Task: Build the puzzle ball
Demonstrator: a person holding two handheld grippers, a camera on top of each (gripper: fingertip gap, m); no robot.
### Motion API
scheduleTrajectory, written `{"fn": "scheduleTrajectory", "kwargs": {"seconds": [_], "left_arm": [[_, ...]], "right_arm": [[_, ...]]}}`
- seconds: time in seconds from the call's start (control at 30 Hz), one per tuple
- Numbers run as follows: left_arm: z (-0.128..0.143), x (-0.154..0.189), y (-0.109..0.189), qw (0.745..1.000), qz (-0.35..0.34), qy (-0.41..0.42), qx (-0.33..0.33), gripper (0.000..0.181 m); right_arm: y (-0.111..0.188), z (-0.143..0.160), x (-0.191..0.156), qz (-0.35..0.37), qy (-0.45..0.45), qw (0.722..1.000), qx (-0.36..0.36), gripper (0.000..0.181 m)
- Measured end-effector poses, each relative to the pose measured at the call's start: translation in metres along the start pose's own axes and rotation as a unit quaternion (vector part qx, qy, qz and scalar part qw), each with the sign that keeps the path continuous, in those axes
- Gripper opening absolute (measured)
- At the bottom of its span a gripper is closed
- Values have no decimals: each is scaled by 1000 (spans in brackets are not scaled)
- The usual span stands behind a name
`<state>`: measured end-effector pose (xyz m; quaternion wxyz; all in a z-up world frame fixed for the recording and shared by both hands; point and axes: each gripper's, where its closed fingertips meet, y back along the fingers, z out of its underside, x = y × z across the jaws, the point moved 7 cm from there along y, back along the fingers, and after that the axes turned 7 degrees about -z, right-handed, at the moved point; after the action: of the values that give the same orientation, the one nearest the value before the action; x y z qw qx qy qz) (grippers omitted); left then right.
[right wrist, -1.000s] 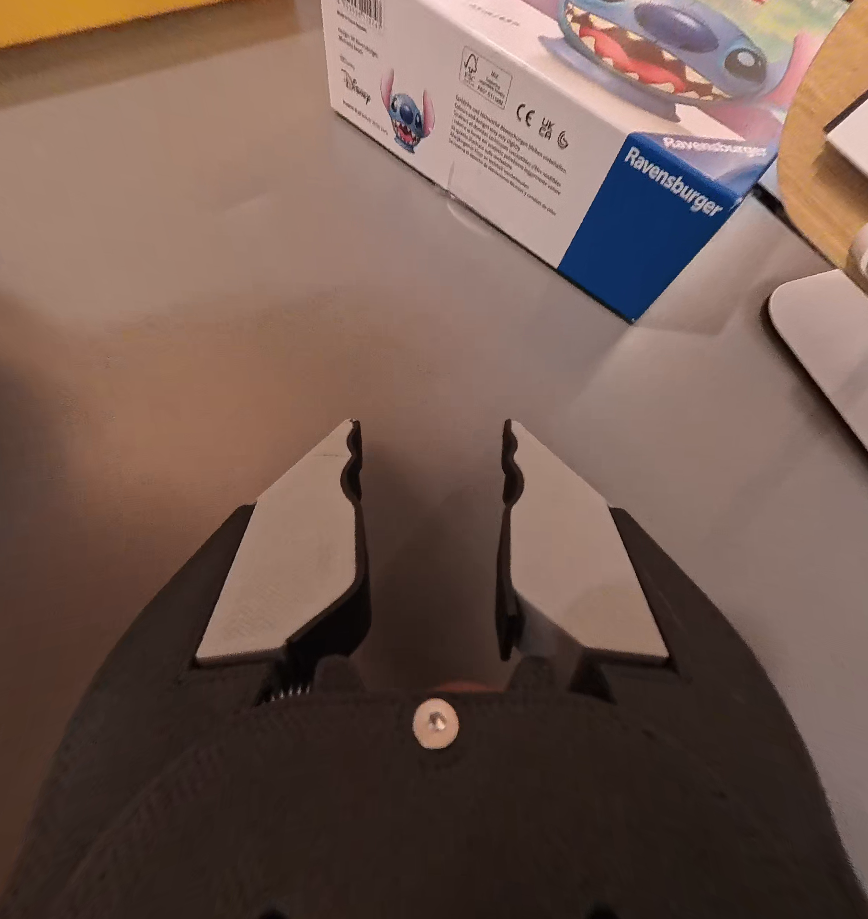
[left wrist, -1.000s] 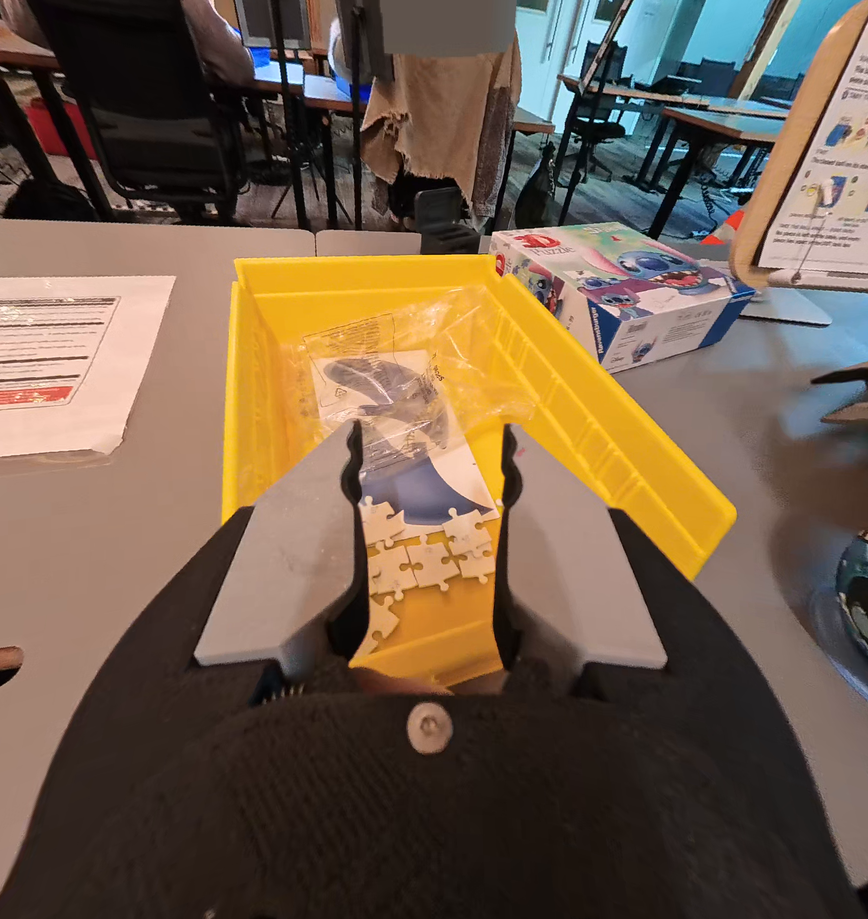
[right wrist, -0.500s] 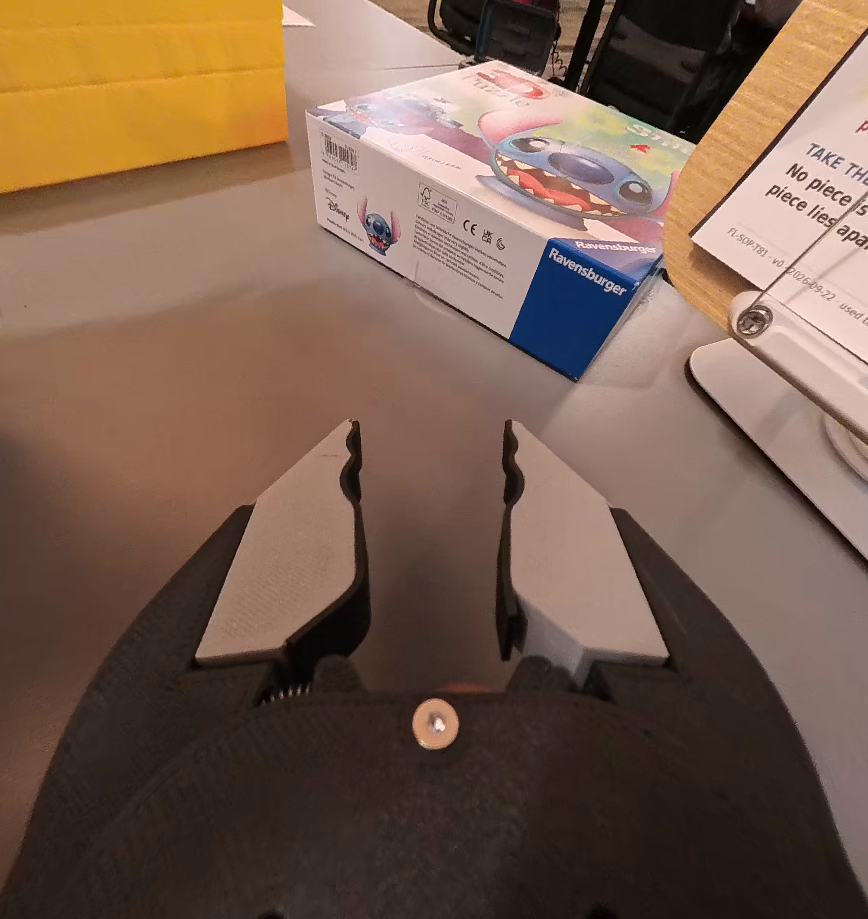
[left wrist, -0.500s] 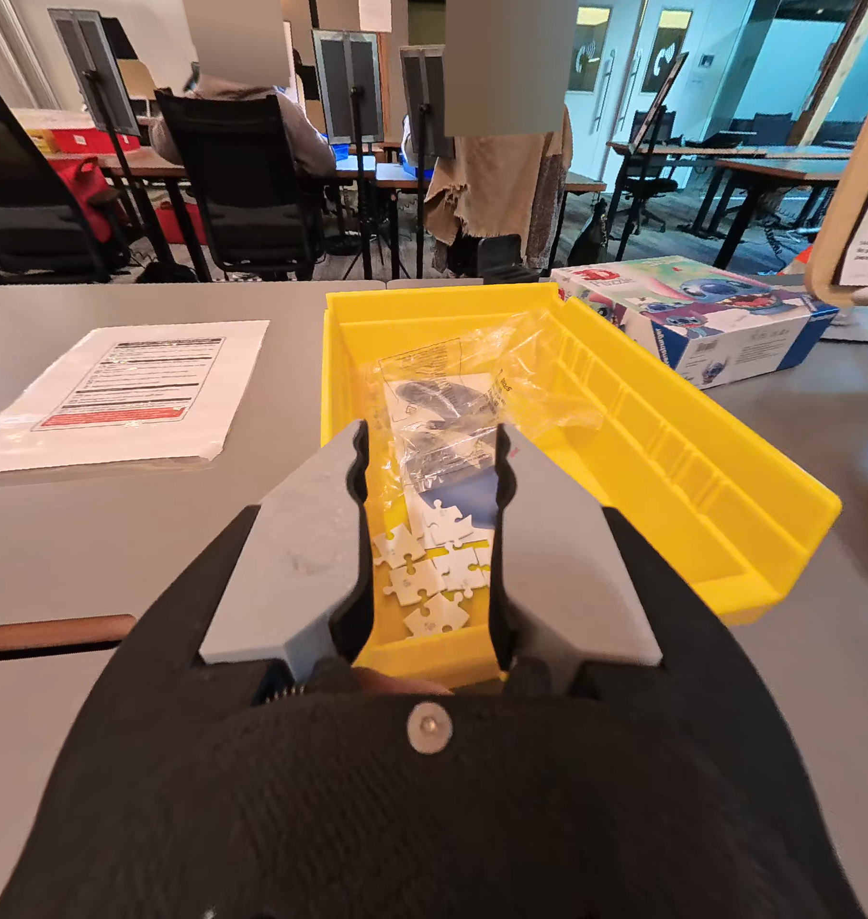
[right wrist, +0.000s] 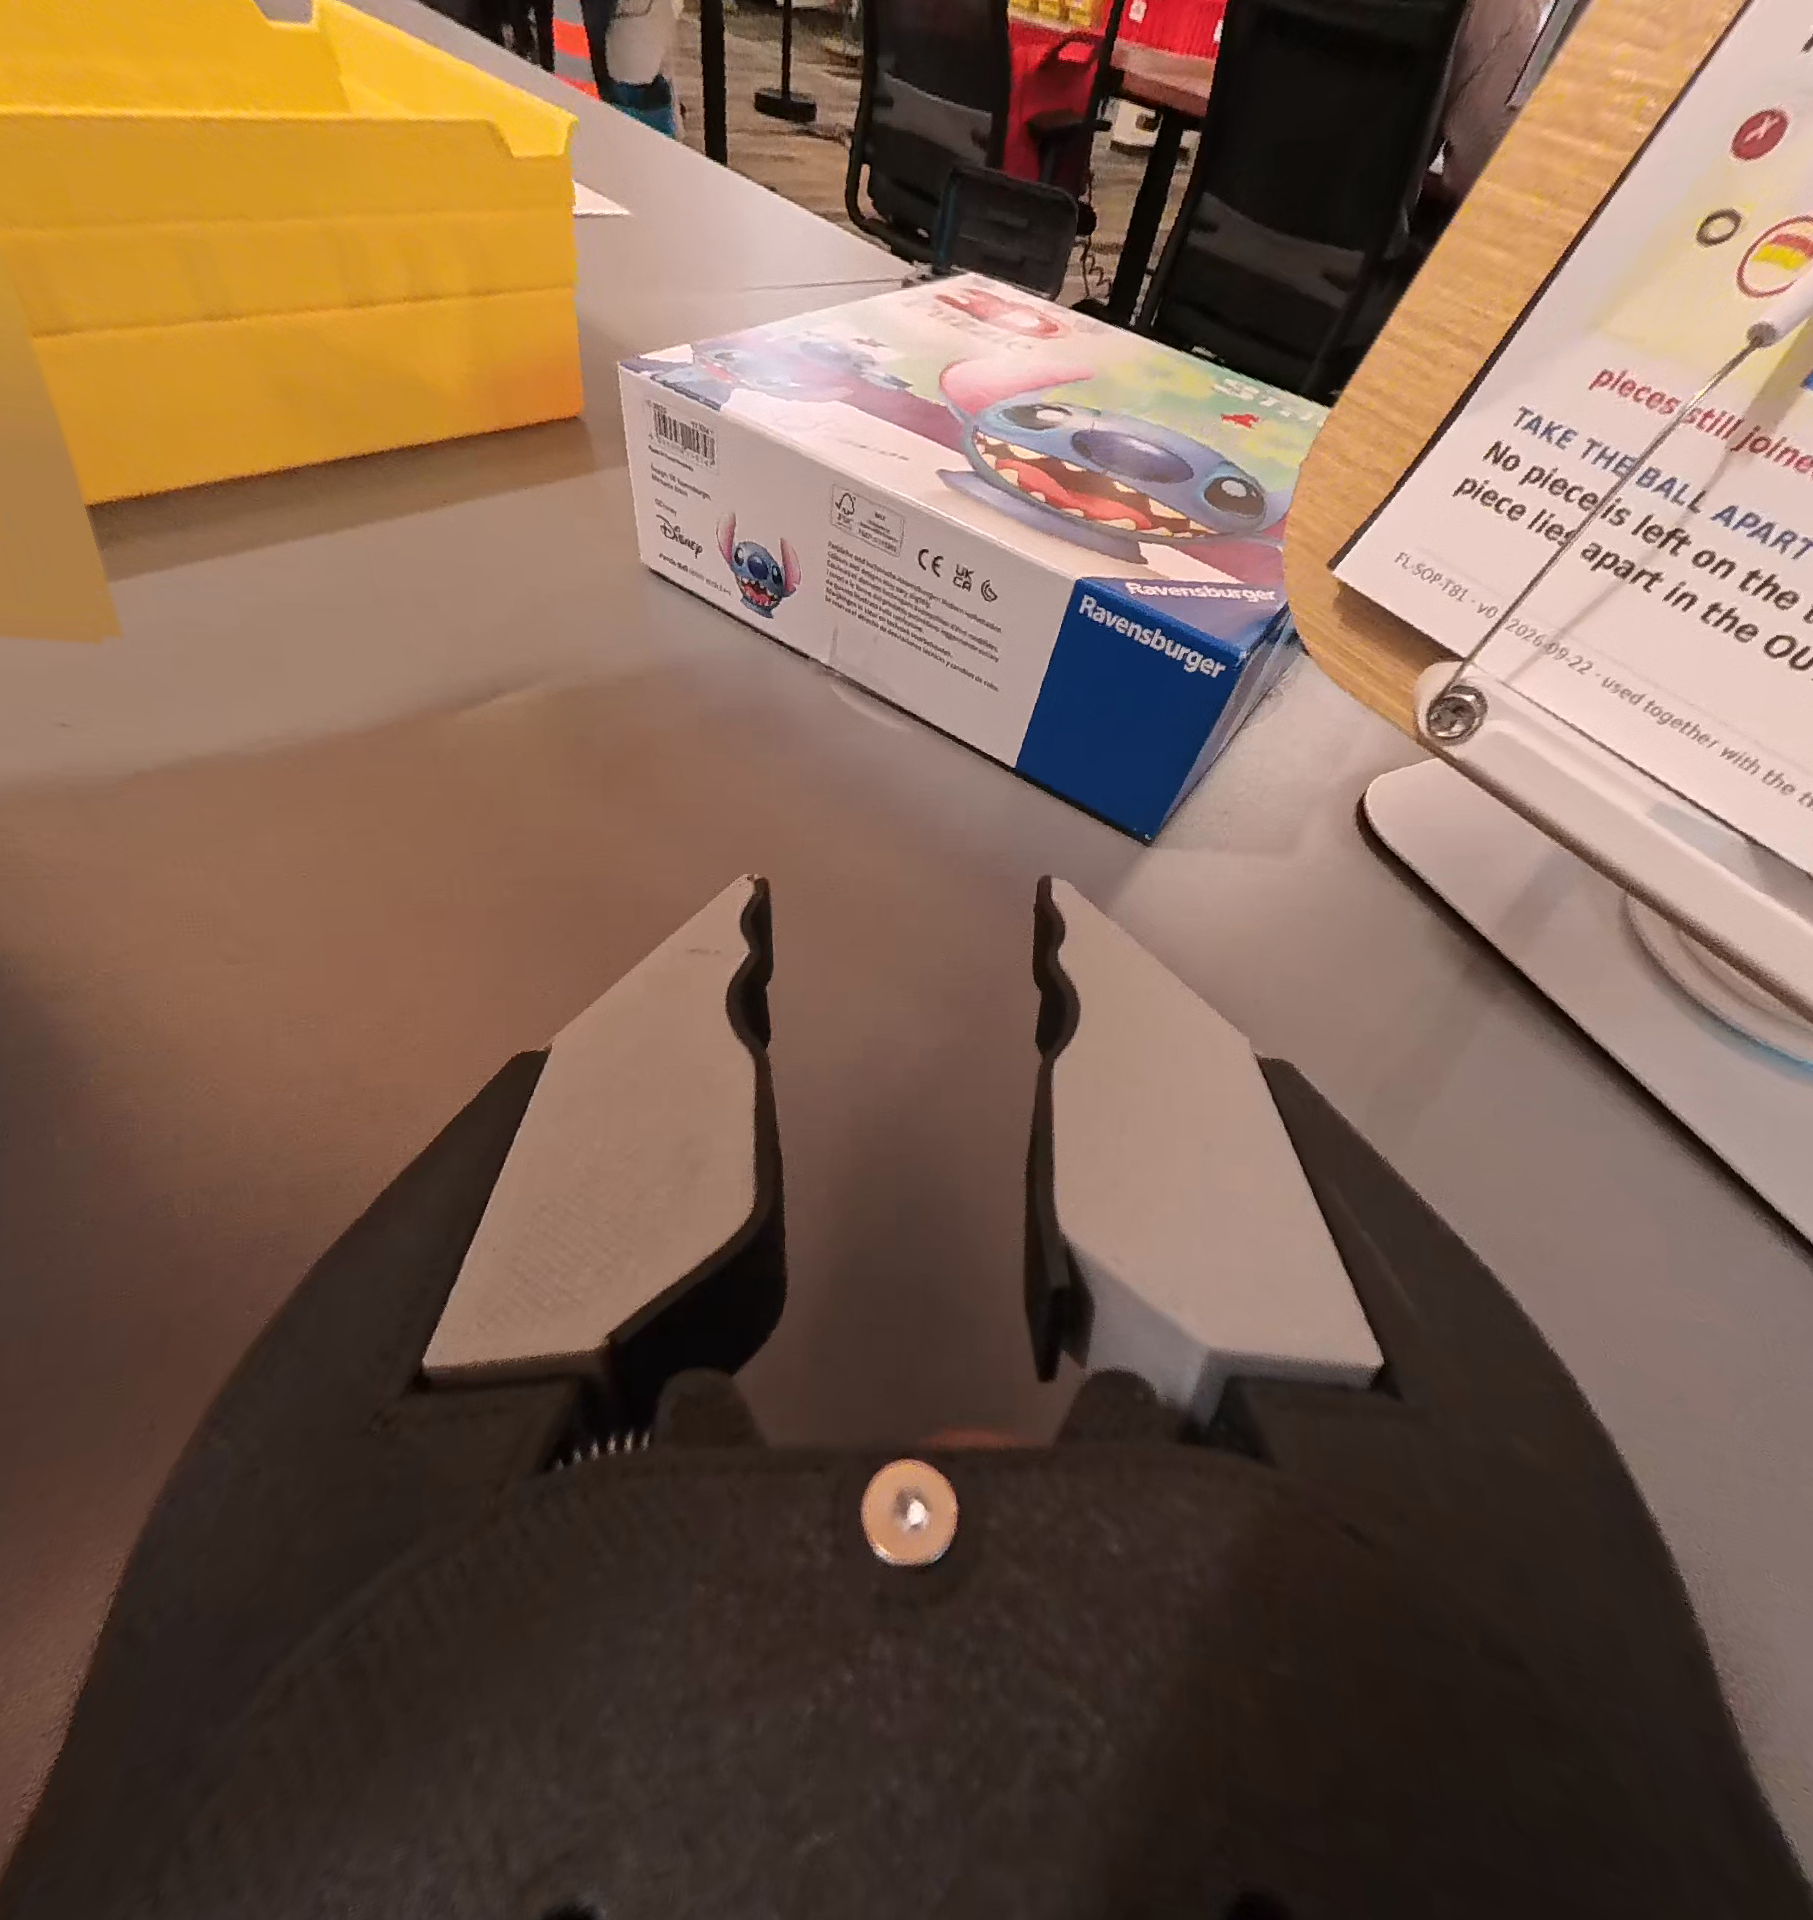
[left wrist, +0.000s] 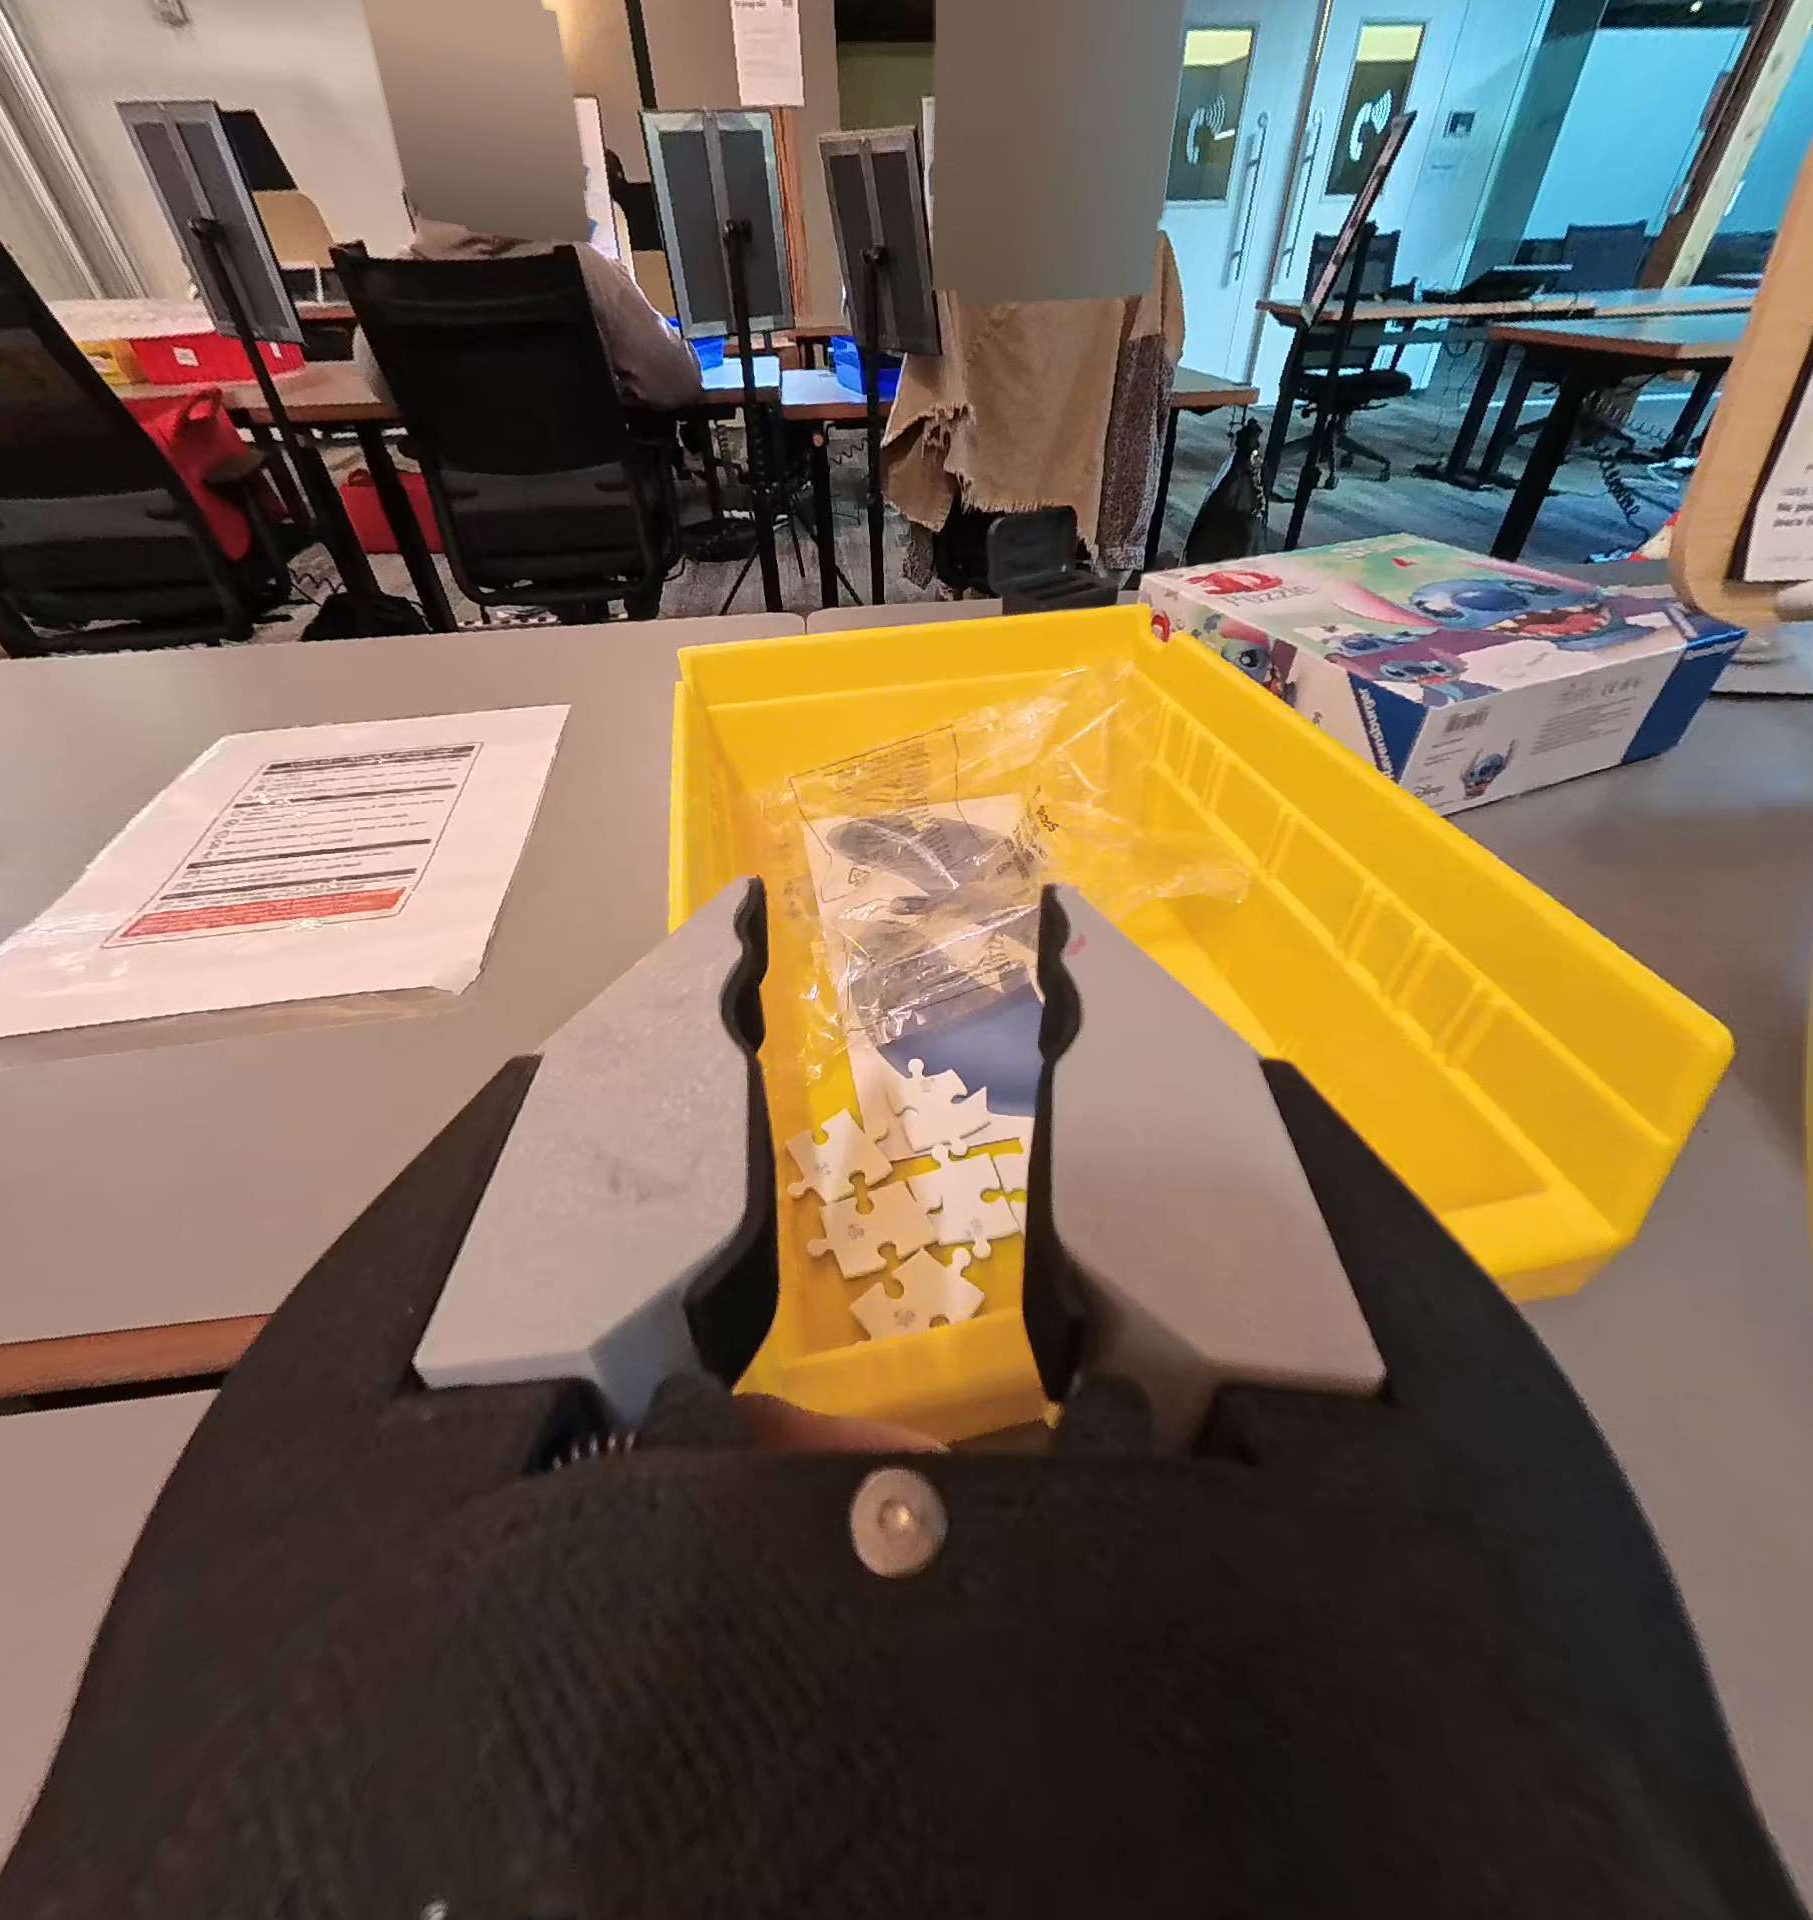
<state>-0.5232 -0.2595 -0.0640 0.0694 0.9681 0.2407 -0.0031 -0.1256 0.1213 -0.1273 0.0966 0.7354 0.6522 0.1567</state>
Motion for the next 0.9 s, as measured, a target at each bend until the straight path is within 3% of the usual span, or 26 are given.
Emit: {"fn": "scheduleTrajectory", "kwargs": {"seconds": [0.47, 0.57, 0.63, 0.77, 0.9], "left_arm": [[1, -3, 1, 999, 3, 27, -17, 50], [5, 7, -7, 997, 41, 29, -54, 50], [4, 16, -16, 993, 55, -15, -103, 50], [-8, 30, -42, 955, 129, -140, -226, 44], [-3, 18, -79, 873, 173, -261, -374, 47]], "right_arm": [[1, 0, 1, 3, -3, 1000, 6, 50], [0, 0, 1, 3, -1, 1000, 5, 50], [1, -1, 1, 1, -2, 1000, 7, 49], [2, -2, -2, -14, -3, 1000, 17, 49], [2, -4, -9, -36, 2, 999, 24, 49]]}}
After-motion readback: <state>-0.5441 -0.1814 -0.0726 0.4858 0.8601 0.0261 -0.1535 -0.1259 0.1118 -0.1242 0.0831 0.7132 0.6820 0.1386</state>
